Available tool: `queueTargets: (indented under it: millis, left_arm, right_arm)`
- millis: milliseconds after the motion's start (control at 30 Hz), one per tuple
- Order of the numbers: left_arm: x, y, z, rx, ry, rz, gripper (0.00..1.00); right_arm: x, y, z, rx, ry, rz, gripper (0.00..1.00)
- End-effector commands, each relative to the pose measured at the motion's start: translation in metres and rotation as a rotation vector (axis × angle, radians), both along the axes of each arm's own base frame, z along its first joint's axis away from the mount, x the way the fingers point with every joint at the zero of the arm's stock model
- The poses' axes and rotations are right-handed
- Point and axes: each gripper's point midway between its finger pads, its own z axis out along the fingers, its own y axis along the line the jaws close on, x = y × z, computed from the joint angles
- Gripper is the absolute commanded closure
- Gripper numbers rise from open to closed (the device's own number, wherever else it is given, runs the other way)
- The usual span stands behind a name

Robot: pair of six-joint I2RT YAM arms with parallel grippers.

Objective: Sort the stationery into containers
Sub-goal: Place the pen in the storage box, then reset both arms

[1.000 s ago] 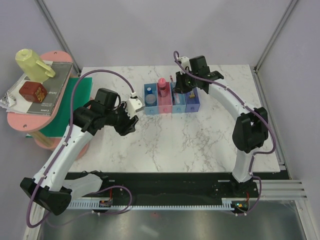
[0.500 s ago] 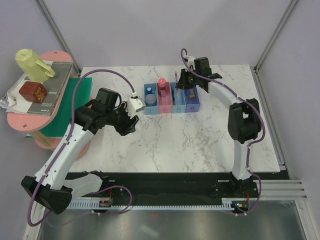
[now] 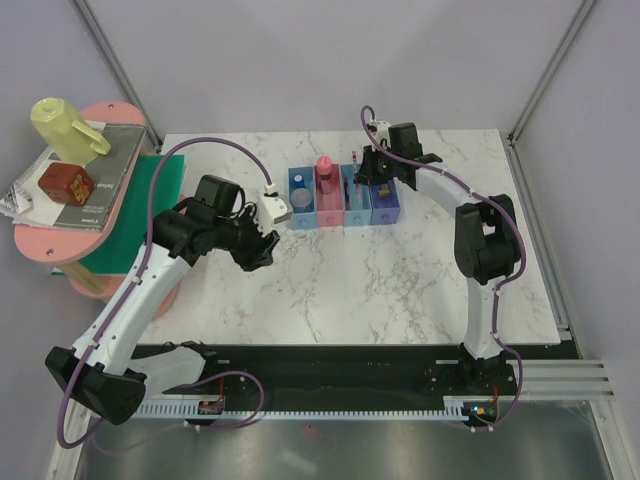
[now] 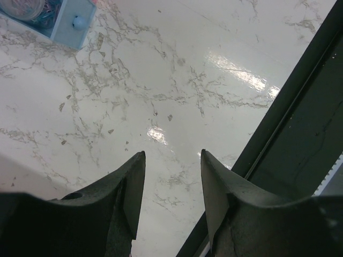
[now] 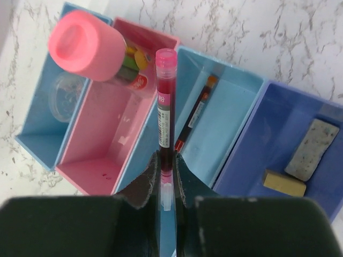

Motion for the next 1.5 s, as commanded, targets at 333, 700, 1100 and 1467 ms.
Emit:
queueTargets:
  millis: [333,700,1100,1467]
  left_arm:
    - [0.0,-0.004,0.007,-0.027,-0.038,-0.038,0.44]
    - [0.036,-0.018,0.086,-0.171,-0.213,0.061,0.03]
    - [0.073,0.039,0.138,-0.34,-0.299,0.399,0.0]
    - [0.081,0.065,0.133,-0.394,-0.283,0.438,0.0]
  right_arm:
    - [-0.009,-0.007,0.032,-0.042,-0.107,0.038,0.43]
    - [-0.076,-0.048,0.163,-0.245,-0.285,0.161,0.02]
    - [-0.201,-0.172,0.243,-0.616,-0.409,-0.057,0.02]
    - [-0.239,-0.182,0.267,-0.481,-0.444,-0.124,0.02]
